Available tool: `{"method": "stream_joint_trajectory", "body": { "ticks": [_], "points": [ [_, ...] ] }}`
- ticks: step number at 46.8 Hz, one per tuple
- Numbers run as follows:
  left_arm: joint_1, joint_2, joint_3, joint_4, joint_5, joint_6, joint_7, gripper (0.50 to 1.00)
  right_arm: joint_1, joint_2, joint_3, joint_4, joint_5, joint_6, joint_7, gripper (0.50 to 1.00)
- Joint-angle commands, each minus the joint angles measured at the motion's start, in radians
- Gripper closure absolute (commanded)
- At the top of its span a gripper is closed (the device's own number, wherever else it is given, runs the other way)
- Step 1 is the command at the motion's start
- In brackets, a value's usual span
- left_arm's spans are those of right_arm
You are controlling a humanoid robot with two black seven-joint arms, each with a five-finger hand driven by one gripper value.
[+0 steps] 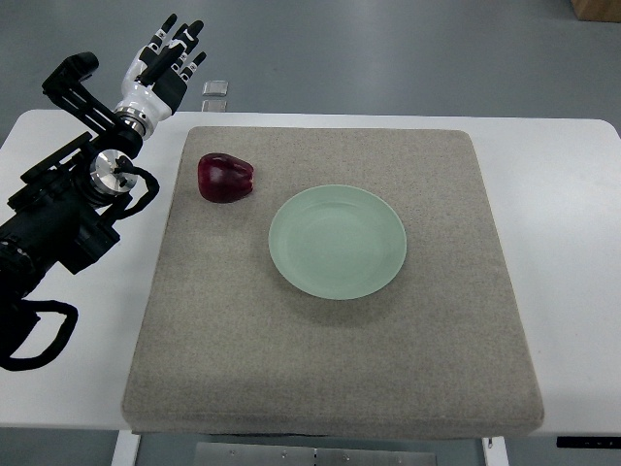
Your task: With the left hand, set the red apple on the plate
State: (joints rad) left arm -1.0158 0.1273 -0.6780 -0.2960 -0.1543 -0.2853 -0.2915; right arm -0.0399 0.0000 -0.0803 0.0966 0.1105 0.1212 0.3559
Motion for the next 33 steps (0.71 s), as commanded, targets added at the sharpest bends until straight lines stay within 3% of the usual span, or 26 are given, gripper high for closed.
{"method": "stream_joint_trajectory", "body": {
  "ticks": [1,33],
  "points": [
    [0.000,0.000,0.000,0.000,0.001,0.000,-0.001,0.506,0.000,0.000,-0.001,0.000,0.000,0.000,0.000,0.536],
    [0.003,0.017,-0.002,-0.005,-0.001,0.003,-0.001,0.506,0.000,0.000,-0.001,0.000,0.000,0.000,0.000,0.536]
  ]
}}
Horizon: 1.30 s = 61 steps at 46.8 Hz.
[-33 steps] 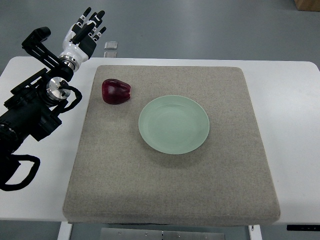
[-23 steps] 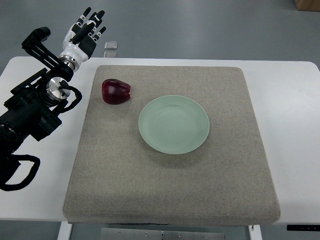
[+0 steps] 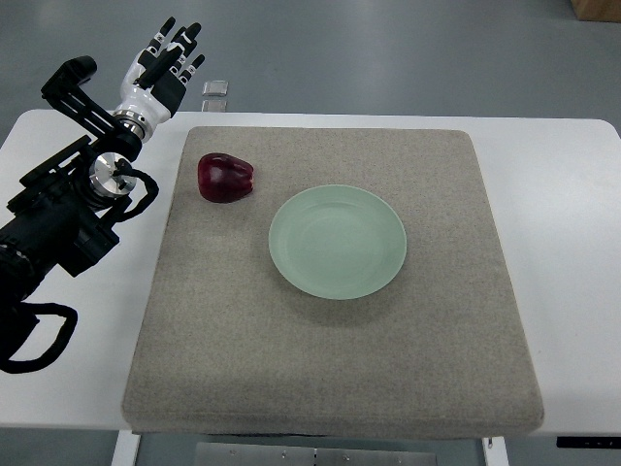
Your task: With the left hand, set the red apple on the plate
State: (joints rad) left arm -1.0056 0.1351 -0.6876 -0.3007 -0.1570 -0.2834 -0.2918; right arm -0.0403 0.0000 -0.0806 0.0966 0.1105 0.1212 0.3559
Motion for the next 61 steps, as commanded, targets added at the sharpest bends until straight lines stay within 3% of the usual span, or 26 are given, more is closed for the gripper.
{"method": "stream_joint_trajectory", "body": {
  "ticks": [1,29,39,51,61],
  "points": [
    [-0.008,0.011,0.008,0.000,0.002,0.001,0.000,0.506,0.000,0.000,0.001,0.000,0.000,0.000,0.000,0.536],
    [-0.024,0.055,0.011,-0.008,0.316,0.016,0.003,0.506,0.000,0.000,-0.001,0.000,0.000,0.000,0.000,0.536],
    [-0.041,0.069,0.011,-0.012,0.502,-0.017,0.003,0.506,0.000,0.000,0.001,0.000,0.000,0.000,0.000,0.536],
    [-0.036,0.139,0.017,-0.101,0.602,-0.049,0.003,0.508,0.000,0.000,-0.001,0.000,0.000,0.000,0.000,0.536],
    [-0.041,0.224,0.190,-0.207,0.691,-0.054,0.000,0.508,0.000,0.000,-0.001,0.000,0.000,0.000,0.000,0.536]
  ]
}}
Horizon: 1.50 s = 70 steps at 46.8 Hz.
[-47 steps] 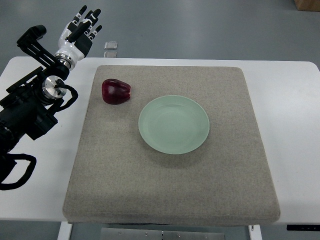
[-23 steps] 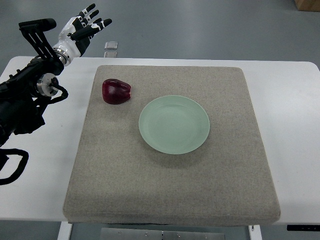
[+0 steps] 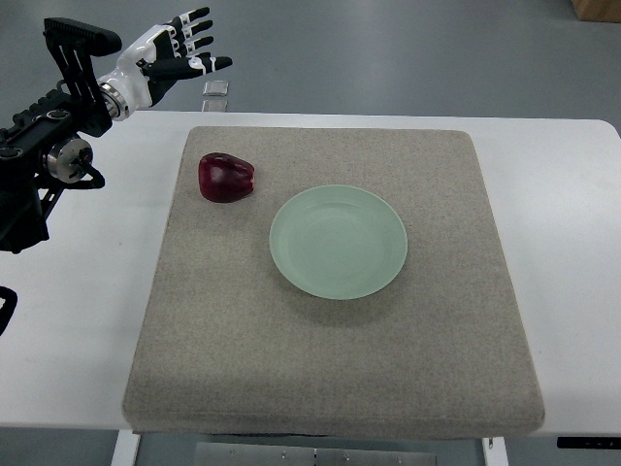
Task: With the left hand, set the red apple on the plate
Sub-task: 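Move the left hand over the red apple, fingers pointing down, then close the left hand fingers around the red apple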
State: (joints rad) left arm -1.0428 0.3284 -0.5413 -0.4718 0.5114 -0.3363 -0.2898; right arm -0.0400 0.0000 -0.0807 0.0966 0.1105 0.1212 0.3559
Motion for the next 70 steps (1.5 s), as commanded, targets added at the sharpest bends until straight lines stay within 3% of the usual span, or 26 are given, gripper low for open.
{"method": "stream_joint_trajectory", "body": {
  "ticks": [1,21,52,70],
  "points": [
    [-0.003,0.040,0.055,-0.050,0.030,-0.001,-0.002,0.508,0.000,0.000,-0.001,0.000,0.000,0.000,0.000,0.536],
    [-0.034,0.167,0.172,-0.280,0.352,-0.024,0.000,0.508,0.000,0.000,0.001,0.000,0.000,0.000,0.000,0.536],
    [-0.040,0.150,0.178,-0.284,0.909,0.016,-0.002,0.508,0.000,0.000,-0.001,0.000,0.000,0.000,0.000,0.536],
    [-0.039,0.136,0.222,-0.314,0.943,0.017,0.000,0.508,0.000,0.000,-0.001,0.000,0.000,0.000,0.000,0.536]
  ]
}}
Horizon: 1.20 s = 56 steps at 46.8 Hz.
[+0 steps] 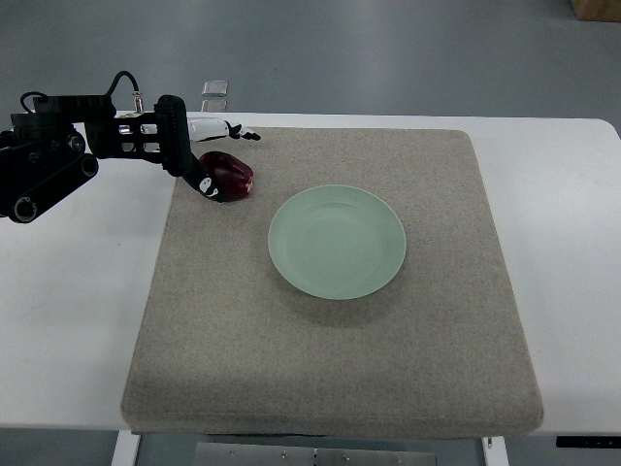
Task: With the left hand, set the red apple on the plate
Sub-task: 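Close the left hand fingers around the red apple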
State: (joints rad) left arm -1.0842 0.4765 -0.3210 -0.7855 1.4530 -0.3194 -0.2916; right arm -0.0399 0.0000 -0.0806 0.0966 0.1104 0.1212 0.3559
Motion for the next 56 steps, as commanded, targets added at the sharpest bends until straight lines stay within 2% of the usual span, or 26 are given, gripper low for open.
{"method": "stream_joint_trajectory", "body": {
  "ticks": [1,11,14,29,34,47,51,56],
  "points": [
    [0.003,-0.018,0.002,0.002,0.003,0.000,0.002,0.510,-0.002,0.000,0.001,0.000,0.000,0.000,0.000,0.536],
    [0.003,-0.029,0.003,0.006,0.006,0.005,0.003,0.534,0.000,0.000,-0.001,0.000,0.000,0.000,0.000,0.536],
    [0.003,-0.029,0.003,0.008,0.015,0.006,0.003,0.568,0.000,0.000,-0.001,0.000,0.000,0.000,0.000,0.536],
    [0.006,-0.027,0.017,0.011,0.032,0.006,0.003,0.583,0.000,0.000,0.001,0.000,0.000,0.000,0.000,0.536],
    [0.007,-0.025,0.028,0.011,0.032,0.006,0.003,0.636,0.000,0.000,0.001,0.000,0.000,0.000,0.000,0.536],
    [0.007,-0.024,0.042,0.015,0.041,0.056,0.005,0.675,0.000,0.000,0.001,0.000,0.000,0.000,0.000,0.536],
    [0.007,-0.025,0.040,0.022,0.041,0.063,0.006,0.754,0.000,0.000,0.001,0.000,0.000,0.000,0.000,0.536],
    [0.007,-0.027,0.040,0.032,0.041,0.088,0.006,0.795,0.000,0.000,0.001,0.000,0.000,0.000,0.000,0.536]
  ]
}}
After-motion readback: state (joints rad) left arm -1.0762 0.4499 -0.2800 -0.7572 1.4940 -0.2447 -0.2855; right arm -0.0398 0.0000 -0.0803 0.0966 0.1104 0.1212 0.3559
